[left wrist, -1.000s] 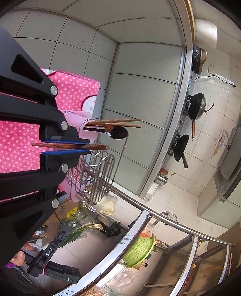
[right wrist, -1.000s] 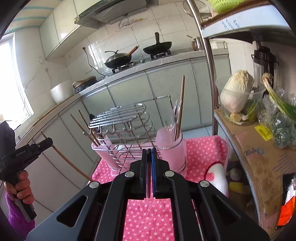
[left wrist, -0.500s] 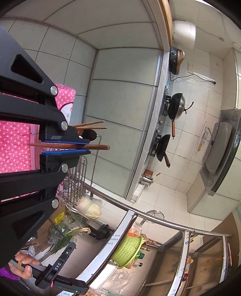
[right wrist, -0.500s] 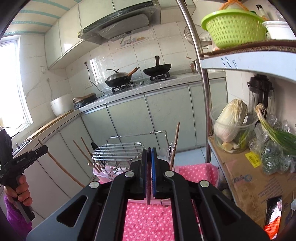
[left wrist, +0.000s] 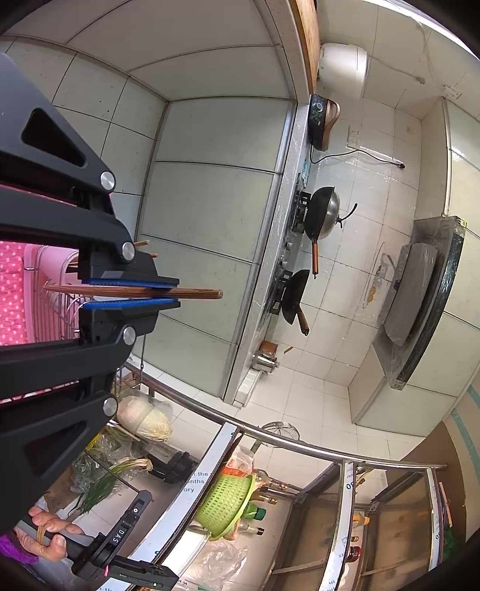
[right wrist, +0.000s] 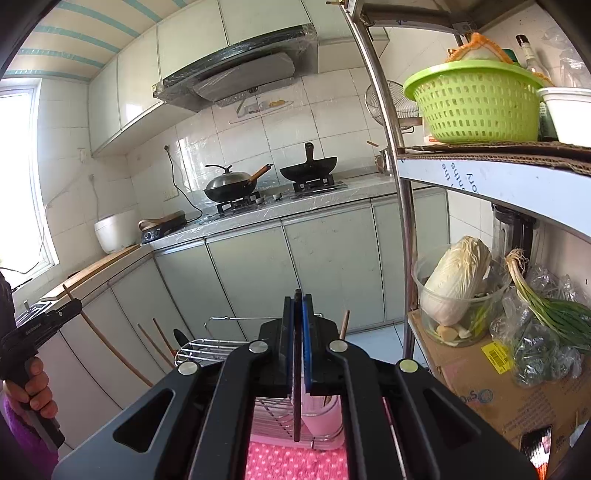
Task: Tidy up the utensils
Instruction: 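Lift both held chopsticks up over the pink cups of the rack, then lower the chopsticks into the pink cups and open both tools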
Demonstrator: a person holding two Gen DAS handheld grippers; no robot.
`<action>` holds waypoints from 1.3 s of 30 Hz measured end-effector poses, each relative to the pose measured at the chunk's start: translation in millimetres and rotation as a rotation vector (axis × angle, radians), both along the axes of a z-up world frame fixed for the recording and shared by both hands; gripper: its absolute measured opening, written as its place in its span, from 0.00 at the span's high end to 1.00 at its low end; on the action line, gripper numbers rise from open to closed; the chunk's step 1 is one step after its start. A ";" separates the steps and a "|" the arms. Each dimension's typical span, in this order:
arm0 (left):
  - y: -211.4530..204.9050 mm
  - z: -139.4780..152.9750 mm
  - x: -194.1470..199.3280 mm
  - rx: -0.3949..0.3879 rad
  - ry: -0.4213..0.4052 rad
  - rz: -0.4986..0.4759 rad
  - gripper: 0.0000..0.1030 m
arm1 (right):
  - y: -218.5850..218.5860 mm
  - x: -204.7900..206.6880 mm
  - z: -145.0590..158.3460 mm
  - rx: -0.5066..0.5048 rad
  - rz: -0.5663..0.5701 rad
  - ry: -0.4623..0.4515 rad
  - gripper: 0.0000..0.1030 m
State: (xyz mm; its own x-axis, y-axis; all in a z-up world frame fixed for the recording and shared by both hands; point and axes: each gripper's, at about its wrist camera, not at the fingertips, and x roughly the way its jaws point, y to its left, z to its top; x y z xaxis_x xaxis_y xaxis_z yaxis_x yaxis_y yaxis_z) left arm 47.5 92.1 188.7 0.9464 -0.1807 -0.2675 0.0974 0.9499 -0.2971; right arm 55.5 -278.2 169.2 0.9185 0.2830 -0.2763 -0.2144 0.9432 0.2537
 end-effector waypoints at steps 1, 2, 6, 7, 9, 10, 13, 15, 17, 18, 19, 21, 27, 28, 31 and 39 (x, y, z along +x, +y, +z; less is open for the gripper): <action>0.1 0.8 2.4 -0.003 -0.002 0.003 0.95 | 1.5 3.7 1.4 -0.006 0.001 -0.003 0.96; 0.1 1.6 5.1 -0.006 -0.004 0.005 0.95 | 3.0 7.0 2.0 -0.012 0.001 -0.005 0.96; -0.9 1.6 17.5 -0.003 -0.009 0.015 0.95 | 6.7 21.8 4.5 -0.023 -0.003 -0.014 0.96; -1.5 1.0 20.7 -0.001 -0.007 0.017 0.95 | 7.2 26.2 4.7 -0.022 -0.002 -0.016 0.96; -2.3 -0.2 26.5 0.000 -0.003 0.019 0.95 | 8.0 32.2 4.4 -0.019 -0.003 -0.018 0.96; -2.7 -1.1 29.0 0.003 -0.003 0.024 0.95 | 8.8 35.3 4.0 -0.022 -0.004 -0.021 0.96; -3.7 -4.3 36.5 0.016 -0.003 0.035 0.95 | 12.4 45.4 1.0 -0.039 -0.009 -0.024 0.96; -3.5 -7.5 41.1 0.018 0.002 0.039 0.95 | 14.4 50.8 -2.8 -0.046 -0.009 -0.022 0.96; -3.0 -10.0 46.3 0.013 0.010 0.040 0.95 | 15.8 56.2 -5.7 -0.045 -0.003 -0.010 0.96; -2.8 -11.0 48.0 0.011 0.013 0.040 0.95 | 16.5 58.6 -7.1 -0.047 -0.004 -0.008 0.96; -2.7 -12.0 49.4 0.012 0.015 0.040 0.95 | 16.6 60.0 -8.4 -0.050 -0.006 -0.008 0.96; -2.8 -15.7 52.2 0.012 0.021 0.040 0.95 | 17.1 62.4 -10.4 -0.054 -0.010 -0.005 0.96; -5.3 -30.2 59.3 0.002 0.059 0.031 0.95 | 16.5 67.4 -24.2 -0.056 -0.015 0.018 0.96; -5.8 -32.6 59.9 0.000 0.064 0.030 0.95 | 16.2 68.1 -27.2 -0.057 -0.016 0.025 0.96; -4.7 -40.3 61.2 -0.007 0.080 0.028 0.95 | 15.8 69.1 -34.8 -0.066 -0.023 0.042 0.96; -7.5 -67.4 67.7 0.002 0.146 0.020 0.95 | 15.8 76.0 -69.3 -0.062 -0.016 0.140 0.96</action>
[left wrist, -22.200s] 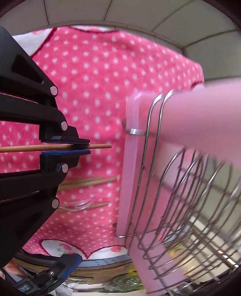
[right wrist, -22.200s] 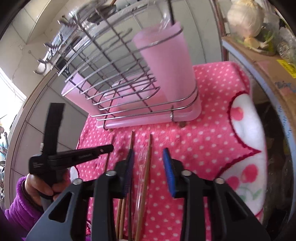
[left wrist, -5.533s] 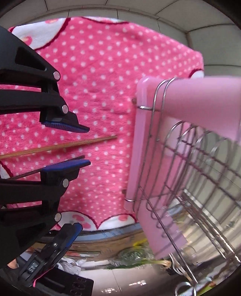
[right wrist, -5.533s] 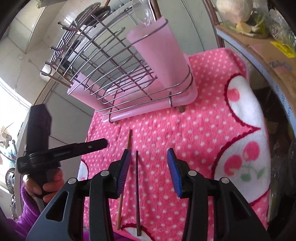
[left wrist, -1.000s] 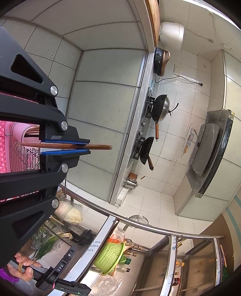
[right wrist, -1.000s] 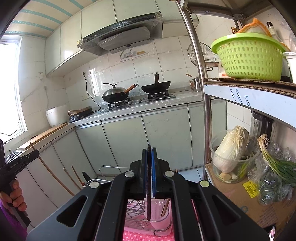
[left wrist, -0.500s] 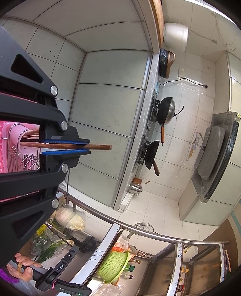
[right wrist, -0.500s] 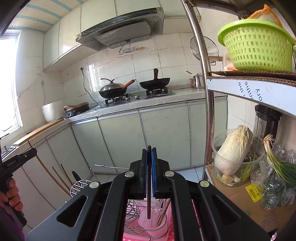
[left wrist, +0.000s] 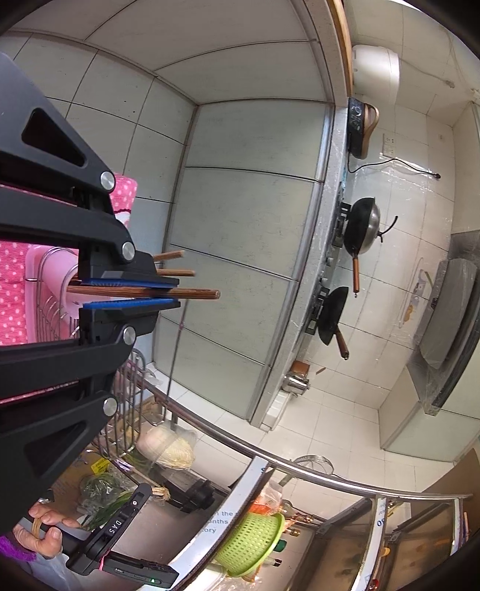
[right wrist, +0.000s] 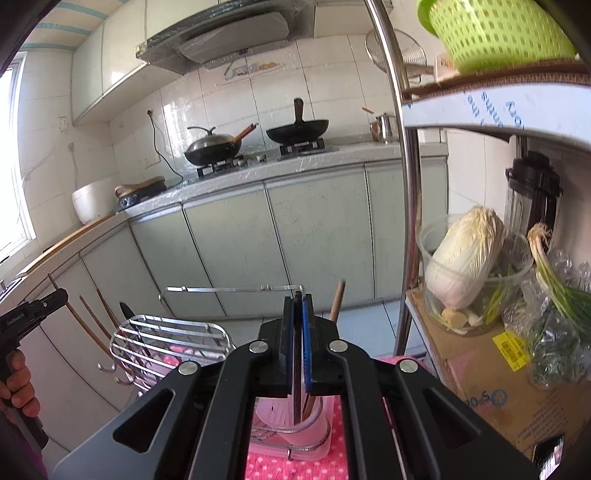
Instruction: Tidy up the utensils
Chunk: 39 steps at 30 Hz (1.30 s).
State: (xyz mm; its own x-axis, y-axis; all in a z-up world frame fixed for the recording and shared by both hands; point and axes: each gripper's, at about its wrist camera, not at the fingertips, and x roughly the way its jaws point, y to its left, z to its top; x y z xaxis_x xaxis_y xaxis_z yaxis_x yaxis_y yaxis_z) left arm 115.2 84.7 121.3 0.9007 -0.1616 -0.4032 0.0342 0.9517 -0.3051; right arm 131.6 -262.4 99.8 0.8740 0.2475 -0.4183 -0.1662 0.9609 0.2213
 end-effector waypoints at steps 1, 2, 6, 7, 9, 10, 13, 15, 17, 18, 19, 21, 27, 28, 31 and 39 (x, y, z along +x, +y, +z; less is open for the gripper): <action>-0.7 -4.1 0.9 0.002 0.009 -0.002 0.95 | 0.5 0.0 -5.4 0.006 0.003 0.013 0.96; -1.4 -9.2 2.2 0.003 0.022 -0.003 0.95 | 0.7 -0.3 -10.6 0.011 0.007 0.027 0.96; -4.1 -27.9 8.2 0.005 0.072 -0.006 0.95 | 2.7 -3.1 -28.2 0.017 0.013 0.068 0.96; -4.2 -31.2 9.7 0.003 0.079 -0.004 0.95 | 2.1 -2.8 -32.8 0.022 0.013 0.079 0.96; -3.8 -37.4 12.3 0.000 0.093 -0.001 0.95 | 1.2 -2.9 -39.2 0.027 0.009 0.093 0.96; -3.2 -39.6 13.3 -0.002 0.099 0.002 0.95 | 1.1 -3.2 -42.4 0.029 0.007 0.099 0.96; -1.3 -43.3 15.6 -0.002 0.103 0.011 0.95 | 1.7 -1.2 -48.5 0.027 0.006 0.117 0.96; 0.5 -43.4 16.4 -0.009 0.106 0.012 0.95 | 2.3 0.8 -50.8 0.025 0.002 0.124 0.96; 1.2 -42.1 16.4 -0.015 0.105 0.010 0.95 | 3.2 2.7 -52.5 0.032 0.014 0.139 0.95; 1.7 -40.9 15.2 -0.015 0.099 0.016 0.94 | 2.8 3.6 -52.7 0.034 0.014 0.147 0.95; 1.9 -39.2 13.7 -0.014 0.091 0.021 0.93 | 1.8 4.1 -52.5 0.041 0.012 0.155 0.95; 1.7 -35.7 12.2 -0.013 0.085 0.018 0.87 | -0.1 3.6 -51.4 0.053 0.012 0.162 0.85; 3.1 -28.4 3.9 -0.022 0.068 0.019 0.70 | -5.1 -7.1 -40.7 0.067 0.013 0.118 0.57; 2.5 -26.7 2.4 -0.019 0.064 0.022 0.69 | -5.0 -9.5 -38.6 0.067 0.012 0.114 0.57; 2.7 -21.4 -3.5 -0.021 0.052 0.027 0.65 | -4.1 -18.6 -32.8 0.057 0.009 0.094 0.56; -5.6 -8.2 -31.9 0.006 0.004 0.028 0.38 | 3.7 -54.2 -23.6 0.073 0.032 0.026 0.39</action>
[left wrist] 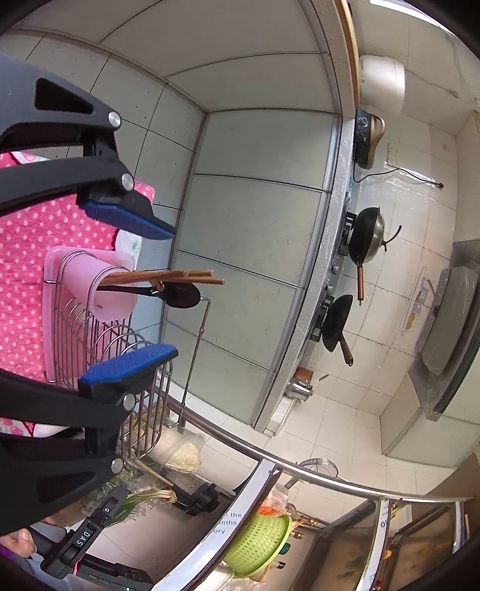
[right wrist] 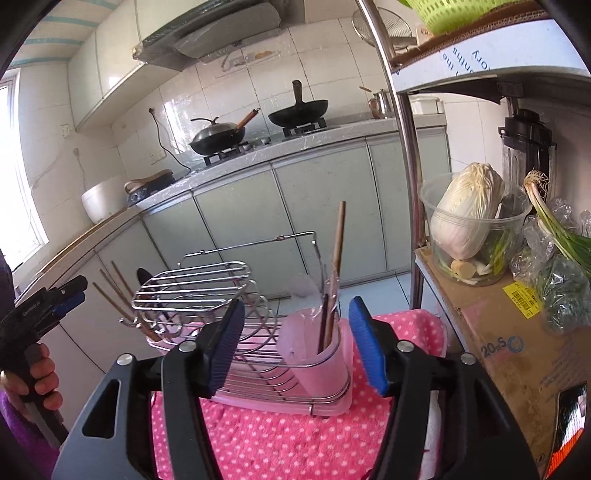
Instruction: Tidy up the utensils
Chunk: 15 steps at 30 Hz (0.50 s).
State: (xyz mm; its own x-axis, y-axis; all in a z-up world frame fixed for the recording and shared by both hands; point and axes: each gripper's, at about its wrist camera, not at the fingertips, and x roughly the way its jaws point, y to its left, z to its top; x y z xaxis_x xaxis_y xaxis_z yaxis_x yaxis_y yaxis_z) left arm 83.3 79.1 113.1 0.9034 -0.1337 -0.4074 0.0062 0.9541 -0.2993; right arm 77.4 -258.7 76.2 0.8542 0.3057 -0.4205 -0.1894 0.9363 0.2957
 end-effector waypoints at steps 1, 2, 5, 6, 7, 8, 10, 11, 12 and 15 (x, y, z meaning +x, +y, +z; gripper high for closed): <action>-2.5 0.7 -3.7 0.007 -0.004 -0.003 0.37 | 2.9 -4.7 -0.4 0.001 0.004 -0.005 0.38; -5.0 1.3 -7.0 0.013 -0.008 -0.007 0.36 | 5.7 -8.5 -1.0 0.005 0.012 -0.008 0.37; -14.7 1.2 -19.2 0.034 -0.013 -0.019 0.32 | 14.7 -19.1 -3.2 -0.002 0.035 -0.015 0.36; -18.2 0.6 -22.3 0.040 -0.011 -0.023 0.31 | 16.9 -21.5 -3.8 -0.010 0.038 -0.015 0.36; -21.4 -0.5 -25.9 0.045 -0.007 -0.030 0.30 | 19.7 -24.2 -5.2 -0.020 0.040 -0.011 0.36; -24.2 -2.4 -30.2 0.048 -0.003 -0.038 0.28 | 21.4 -25.5 -6.5 -0.021 0.046 -0.004 0.35; -30.2 -4.6 -35.1 0.054 -0.001 -0.048 0.26 | 23.3 -28.3 -9.5 -0.004 0.059 0.017 0.34; -33.2 -5.4 -37.6 0.060 0.000 -0.051 0.26 | 24.4 -30.3 -11.1 0.004 0.062 0.023 0.34; -37.0 -6.7 -41.1 0.067 -0.001 -0.054 0.26 | 24.9 -32.1 -12.2 0.006 0.062 0.025 0.33; -44.6 -11.7 -50.1 0.075 0.002 -0.059 0.25 | 30.4 -40.6 -15.3 -0.003 0.057 0.023 0.30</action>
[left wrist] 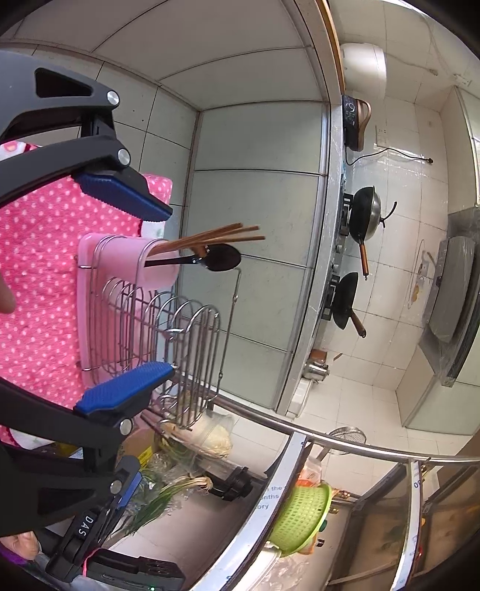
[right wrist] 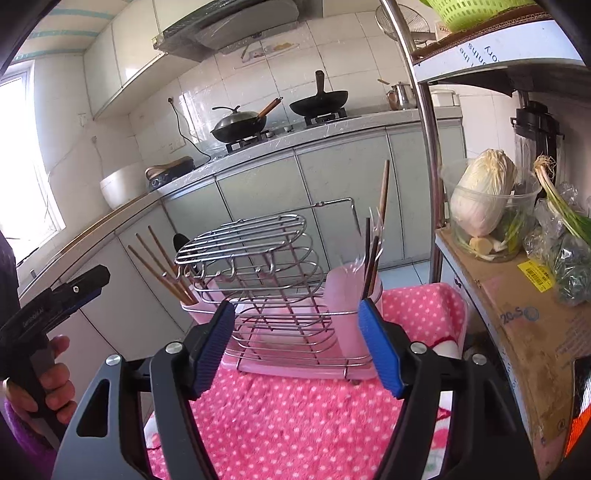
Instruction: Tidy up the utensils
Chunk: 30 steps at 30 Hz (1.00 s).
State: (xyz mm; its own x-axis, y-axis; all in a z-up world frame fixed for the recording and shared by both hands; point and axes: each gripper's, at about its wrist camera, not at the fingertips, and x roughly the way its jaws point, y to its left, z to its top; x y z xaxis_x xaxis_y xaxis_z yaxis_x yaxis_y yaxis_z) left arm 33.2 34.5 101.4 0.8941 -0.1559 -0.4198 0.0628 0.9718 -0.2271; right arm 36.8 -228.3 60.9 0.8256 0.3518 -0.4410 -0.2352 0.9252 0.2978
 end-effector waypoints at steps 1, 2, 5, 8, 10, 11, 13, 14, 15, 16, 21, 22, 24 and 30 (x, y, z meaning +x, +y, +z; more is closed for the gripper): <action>-2.5 -1.9 -2.9 0.003 0.001 -0.003 0.25 | 1.7 -3.0 -0.6 -0.005 0.001 -0.002 0.29; -4.4 -3.1 -4.9 0.008 0.001 -0.004 0.24 | 3.9 -6.3 -1.6 -0.010 0.002 -0.002 0.28; -10.9 -11.2 -13.4 0.027 0.007 0.009 0.24 | 12.6 -14.3 -5.4 -0.033 0.002 -0.005 0.27; -15.7 -20.5 -20.0 0.039 0.018 0.028 0.24 | 20.0 -20.5 -10.2 -0.066 -0.004 -0.014 0.26; -19.4 -26.0 -22.6 0.046 0.027 0.035 0.24 | 22.0 -23.9 -12.2 -0.072 -0.010 -0.018 0.26; -20.4 -28.5 -24.1 0.049 0.029 0.040 0.24 | 22.2 -25.4 -13.1 -0.068 -0.012 -0.019 0.26; -23.0 -32.4 -27.3 0.058 0.029 0.057 0.24 | 22.1 -29.0 -14.4 -0.066 -0.021 -0.027 0.26; -24.5 -34.3 -29.0 0.061 0.028 0.062 0.24 | 22.5 -30.8 -14.7 -0.072 -0.028 -0.032 0.25; -26.4 -36.3 -30.7 0.064 0.027 0.065 0.24 | 22.8 -32.7 -15.2 -0.078 -0.033 -0.036 0.24; -27.8 -37.7 -32.3 0.067 0.027 0.067 0.24 | 23.4 -34.8 -15.6 -0.085 -0.037 -0.043 0.23; -36.4 -44.8 -39.4 0.088 0.018 0.087 0.24 | 26.6 -45.2 -14.2 -0.113 -0.058 -0.080 0.22; -37.7 -45.5 -40.1 0.088 0.020 0.088 0.24 | 26.5 -46.9 -13.8 -0.114 -0.062 -0.087 0.22; -39.3 -46.5 -41.1 0.087 0.023 0.095 0.24 | 27.0 -49.7 -13.8 -0.116 -0.069 -0.097 0.22; -43.3 -50.8 -43.4 0.098 0.034 0.108 0.24 | 28.8 -53.9 -20.9 -0.120 -0.076 -0.095 0.22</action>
